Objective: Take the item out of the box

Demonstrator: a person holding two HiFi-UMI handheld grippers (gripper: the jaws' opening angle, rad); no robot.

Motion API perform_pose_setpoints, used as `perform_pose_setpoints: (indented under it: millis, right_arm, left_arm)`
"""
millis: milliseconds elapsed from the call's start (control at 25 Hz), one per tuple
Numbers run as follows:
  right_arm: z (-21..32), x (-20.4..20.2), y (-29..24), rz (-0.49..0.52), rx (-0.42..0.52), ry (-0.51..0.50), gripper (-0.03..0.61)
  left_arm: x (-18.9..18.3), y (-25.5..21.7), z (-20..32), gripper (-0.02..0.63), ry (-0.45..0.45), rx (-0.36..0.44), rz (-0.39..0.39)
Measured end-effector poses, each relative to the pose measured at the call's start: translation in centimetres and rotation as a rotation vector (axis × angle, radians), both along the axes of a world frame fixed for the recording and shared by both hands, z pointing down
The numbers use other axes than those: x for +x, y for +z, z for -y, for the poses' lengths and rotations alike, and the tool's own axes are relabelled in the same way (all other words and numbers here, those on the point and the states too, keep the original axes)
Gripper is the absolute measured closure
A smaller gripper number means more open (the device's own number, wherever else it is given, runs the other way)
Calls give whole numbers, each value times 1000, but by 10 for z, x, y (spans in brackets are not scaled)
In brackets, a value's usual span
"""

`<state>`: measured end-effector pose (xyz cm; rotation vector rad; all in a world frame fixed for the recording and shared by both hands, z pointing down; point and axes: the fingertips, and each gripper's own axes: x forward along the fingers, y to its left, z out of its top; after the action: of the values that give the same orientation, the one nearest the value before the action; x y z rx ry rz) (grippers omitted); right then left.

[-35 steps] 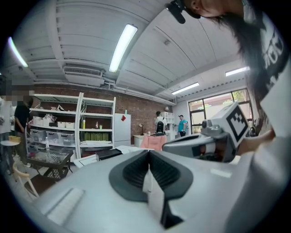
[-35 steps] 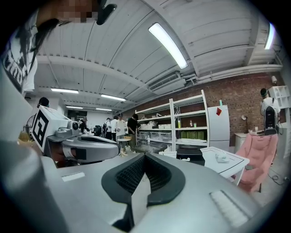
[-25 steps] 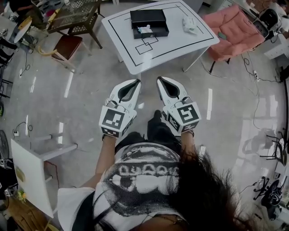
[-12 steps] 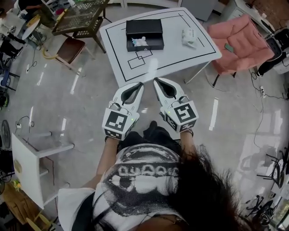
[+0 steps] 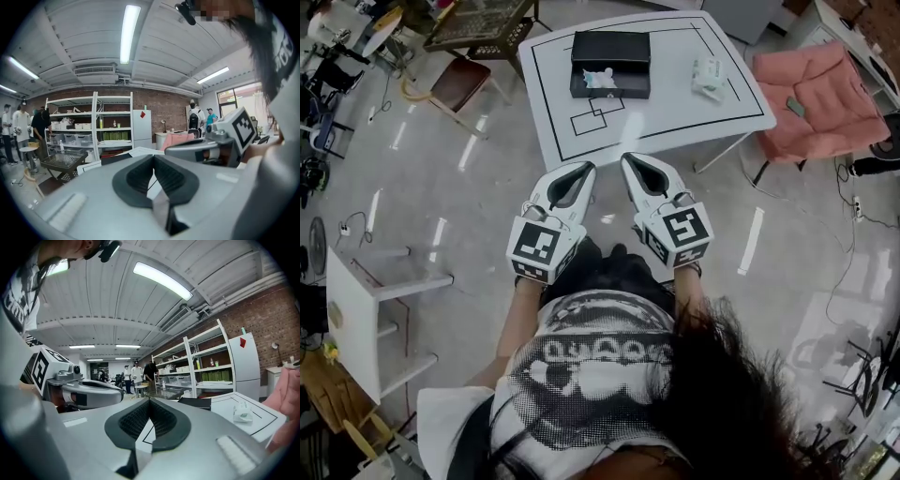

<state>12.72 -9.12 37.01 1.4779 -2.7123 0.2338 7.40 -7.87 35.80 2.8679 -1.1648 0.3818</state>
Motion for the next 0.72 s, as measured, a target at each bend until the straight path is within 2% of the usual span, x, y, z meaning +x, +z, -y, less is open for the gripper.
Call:
perform_pose_setpoints:
  millis: [360,720]
  right_arm:
    - [20,8,11,24,-19,17,574]
    - [77,13,26,-10,-57,45,574]
  left_arm:
    - [-3,12,19,614,-12,-18,36]
    - [-6,19,85,614,1,-19,25]
